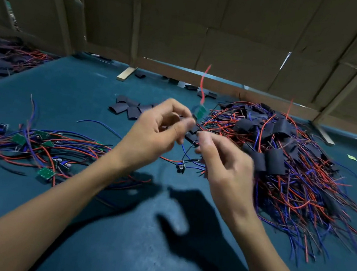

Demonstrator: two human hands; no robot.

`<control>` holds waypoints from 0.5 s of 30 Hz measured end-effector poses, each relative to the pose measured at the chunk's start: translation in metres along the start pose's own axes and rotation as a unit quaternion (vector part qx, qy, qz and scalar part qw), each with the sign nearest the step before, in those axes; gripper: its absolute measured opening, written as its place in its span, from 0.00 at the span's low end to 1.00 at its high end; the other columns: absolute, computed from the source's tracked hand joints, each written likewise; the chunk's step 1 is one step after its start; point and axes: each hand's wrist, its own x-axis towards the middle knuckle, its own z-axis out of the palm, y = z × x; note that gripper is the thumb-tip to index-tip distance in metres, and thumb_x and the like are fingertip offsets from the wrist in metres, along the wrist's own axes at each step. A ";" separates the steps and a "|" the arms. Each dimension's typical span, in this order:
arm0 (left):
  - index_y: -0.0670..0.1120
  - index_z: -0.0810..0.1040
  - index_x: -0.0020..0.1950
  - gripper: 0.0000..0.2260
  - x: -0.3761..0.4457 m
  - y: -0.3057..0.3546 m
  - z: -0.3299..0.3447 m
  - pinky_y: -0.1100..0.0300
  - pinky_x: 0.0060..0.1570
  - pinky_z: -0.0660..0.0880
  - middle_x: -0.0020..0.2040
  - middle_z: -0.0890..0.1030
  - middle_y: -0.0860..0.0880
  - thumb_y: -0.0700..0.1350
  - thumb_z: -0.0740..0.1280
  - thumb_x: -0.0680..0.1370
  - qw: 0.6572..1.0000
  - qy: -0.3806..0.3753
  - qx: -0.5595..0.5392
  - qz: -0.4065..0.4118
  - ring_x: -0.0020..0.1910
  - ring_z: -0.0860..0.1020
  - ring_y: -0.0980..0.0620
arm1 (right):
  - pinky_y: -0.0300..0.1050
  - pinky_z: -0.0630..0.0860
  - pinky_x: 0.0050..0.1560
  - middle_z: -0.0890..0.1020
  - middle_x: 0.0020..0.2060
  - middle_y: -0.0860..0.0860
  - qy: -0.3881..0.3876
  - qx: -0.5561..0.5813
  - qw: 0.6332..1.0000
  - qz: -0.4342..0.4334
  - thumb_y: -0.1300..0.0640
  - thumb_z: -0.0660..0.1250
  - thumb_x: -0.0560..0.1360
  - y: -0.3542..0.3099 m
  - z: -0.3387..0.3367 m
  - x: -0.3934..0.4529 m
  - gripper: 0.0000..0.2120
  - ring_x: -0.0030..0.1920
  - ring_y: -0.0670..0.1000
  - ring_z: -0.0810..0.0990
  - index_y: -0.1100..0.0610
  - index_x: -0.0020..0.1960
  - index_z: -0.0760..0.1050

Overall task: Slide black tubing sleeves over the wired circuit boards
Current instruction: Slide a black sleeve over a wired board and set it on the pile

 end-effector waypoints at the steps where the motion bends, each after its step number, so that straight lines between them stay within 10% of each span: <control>1: 0.48 0.78 0.49 0.01 -0.002 -0.002 0.004 0.64 0.29 0.70 0.34 0.78 0.48 0.42 0.68 0.81 0.999 -0.041 0.028 0.023 0.28 0.72 0.54 | 0.41 0.72 0.32 0.83 0.36 0.47 -0.020 0.076 0.991 0.108 0.43 0.68 0.79 0.000 0.005 0.001 0.16 0.35 0.46 0.78 0.55 0.44 0.83; 5: 0.48 0.82 0.52 0.03 -0.010 -0.014 0.012 0.53 0.39 0.79 0.40 0.84 0.51 0.45 0.69 0.81 0.979 -0.160 0.125 0.021 0.36 0.82 0.49 | 0.46 0.71 0.29 0.82 0.33 0.57 -0.012 0.206 0.958 0.202 0.52 0.65 0.81 0.014 0.002 0.009 0.15 0.32 0.54 0.77 0.60 0.45 0.84; 10: 0.48 0.84 0.50 0.11 0.014 -0.037 -0.004 0.55 0.51 0.77 0.43 0.85 0.53 0.53 0.66 0.82 0.973 0.038 0.229 -0.001 0.45 0.82 0.53 | 0.45 0.78 0.40 0.79 0.33 0.53 0.050 0.296 0.925 0.234 0.59 0.59 0.84 0.015 -0.007 0.018 0.14 0.35 0.50 0.77 0.62 0.46 0.81; 15: 0.44 0.72 0.67 0.23 0.061 -0.072 -0.028 0.43 0.64 0.70 0.62 0.73 0.38 0.59 0.66 0.80 0.803 -0.081 0.545 -0.228 0.64 0.70 0.35 | 0.43 0.66 0.28 0.61 0.30 0.48 -0.036 0.398 0.855 0.332 0.41 0.57 0.82 0.003 -0.011 0.019 0.20 0.28 0.48 0.61 0.56 0.43 0.73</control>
